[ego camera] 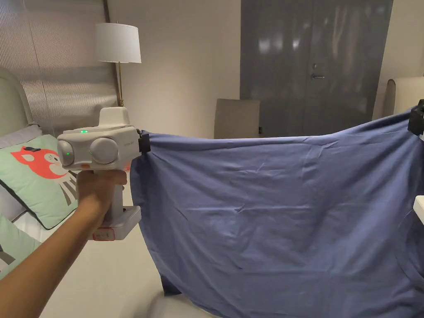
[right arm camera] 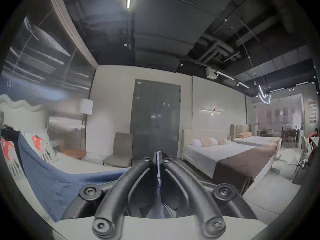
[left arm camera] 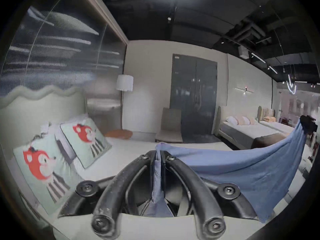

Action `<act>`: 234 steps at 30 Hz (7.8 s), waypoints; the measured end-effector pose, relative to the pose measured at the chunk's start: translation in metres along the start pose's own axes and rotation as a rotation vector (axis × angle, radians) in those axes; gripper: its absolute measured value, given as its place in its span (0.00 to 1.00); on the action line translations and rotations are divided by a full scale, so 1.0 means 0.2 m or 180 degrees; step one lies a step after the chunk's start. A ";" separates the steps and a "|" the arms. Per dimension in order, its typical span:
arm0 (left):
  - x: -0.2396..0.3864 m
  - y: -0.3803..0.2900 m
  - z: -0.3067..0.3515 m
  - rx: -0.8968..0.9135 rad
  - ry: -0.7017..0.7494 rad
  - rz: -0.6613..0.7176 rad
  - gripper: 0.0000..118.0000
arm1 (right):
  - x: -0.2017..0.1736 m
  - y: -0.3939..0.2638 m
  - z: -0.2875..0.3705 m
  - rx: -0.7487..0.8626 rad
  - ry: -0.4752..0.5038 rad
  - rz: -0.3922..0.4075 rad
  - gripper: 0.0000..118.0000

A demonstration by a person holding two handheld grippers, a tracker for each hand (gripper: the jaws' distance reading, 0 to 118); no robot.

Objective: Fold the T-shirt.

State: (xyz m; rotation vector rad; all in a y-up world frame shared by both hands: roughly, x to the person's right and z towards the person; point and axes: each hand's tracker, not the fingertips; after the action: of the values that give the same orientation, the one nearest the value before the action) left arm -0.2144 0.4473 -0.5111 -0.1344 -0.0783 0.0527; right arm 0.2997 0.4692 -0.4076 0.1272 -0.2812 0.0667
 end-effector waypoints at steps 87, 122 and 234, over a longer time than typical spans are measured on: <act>-0.35 -1.62 1.33 -0.1288 0.0244 0.0414 0.93 | 0.05 -1.22 1.61 -0.1874 0.0417 -0.0084 0.95; -0.10 -1.51 1.31 -0.1338 0.0087 -0.0143 0.00 | -0.24 -0.97 1.62 -0.0708 0.0238 0.0114 0.01; 0.06 -1.22 0.90 -0.0540 -0.0039 -0.0066 0.92 | -0.15 -1.07 1.13 -0.1325 0.0376 -0.0102 0.91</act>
State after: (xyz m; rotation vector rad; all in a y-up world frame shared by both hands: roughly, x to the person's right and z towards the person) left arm -0.2046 0.2305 -0.3001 -0.3029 -0.0964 0.0260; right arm 0.2268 0.2264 -0.2255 -0.2849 -0.1701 -0.0169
